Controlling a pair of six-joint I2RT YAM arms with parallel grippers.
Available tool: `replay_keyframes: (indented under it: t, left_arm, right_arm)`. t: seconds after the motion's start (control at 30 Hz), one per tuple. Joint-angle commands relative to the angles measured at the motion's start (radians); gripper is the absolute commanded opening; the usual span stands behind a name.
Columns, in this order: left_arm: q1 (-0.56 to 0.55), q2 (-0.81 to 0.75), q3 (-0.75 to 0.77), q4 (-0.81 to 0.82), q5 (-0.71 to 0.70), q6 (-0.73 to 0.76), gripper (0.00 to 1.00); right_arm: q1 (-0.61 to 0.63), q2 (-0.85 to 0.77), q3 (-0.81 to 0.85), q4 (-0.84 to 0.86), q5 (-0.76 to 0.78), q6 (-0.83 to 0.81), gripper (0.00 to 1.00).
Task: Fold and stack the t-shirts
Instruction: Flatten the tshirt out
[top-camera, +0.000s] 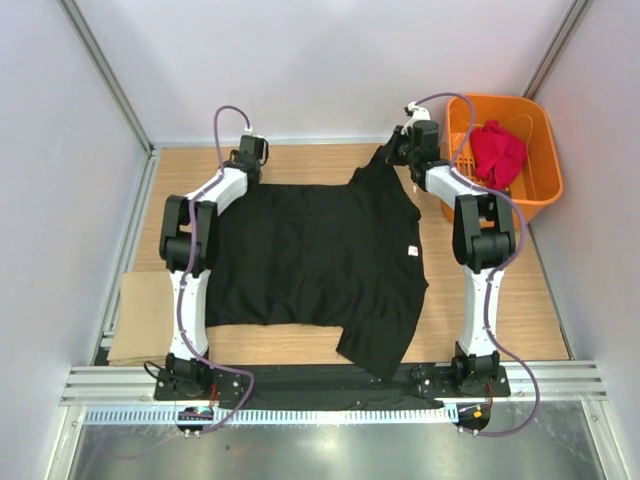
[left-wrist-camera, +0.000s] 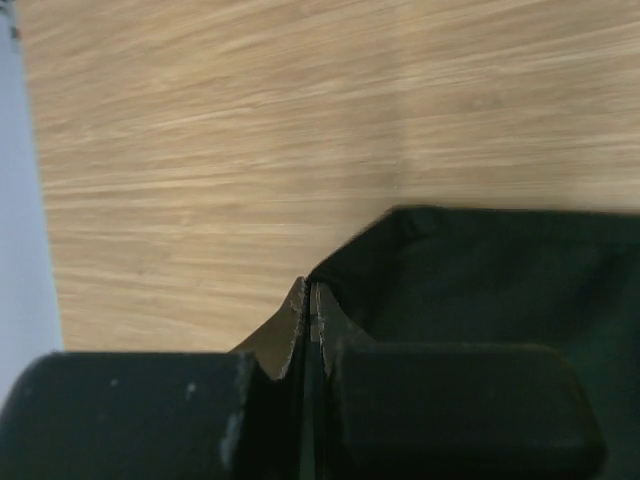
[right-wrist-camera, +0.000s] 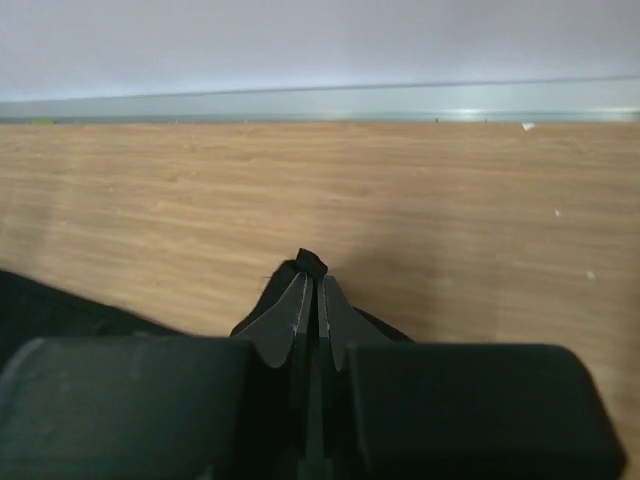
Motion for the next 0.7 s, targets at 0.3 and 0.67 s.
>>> replay_keyframes:
  t: [0.3, 0.67]
  left_arm:
    - [0.024, 0.226, 0.443, -0.119, -0.438, -0.025, 0.66]
    - [0.035, -0.413, -0.046, -0.505, 0.075, -0.589, 0.74]
  right_arm:
    - [-0.008, 0.289, 0.663, -0.371, 0.175, -0.095, 0.64]
    - [0.027, -0.276, 0.237, -0.93, 0.292, 0.058, 0.79]
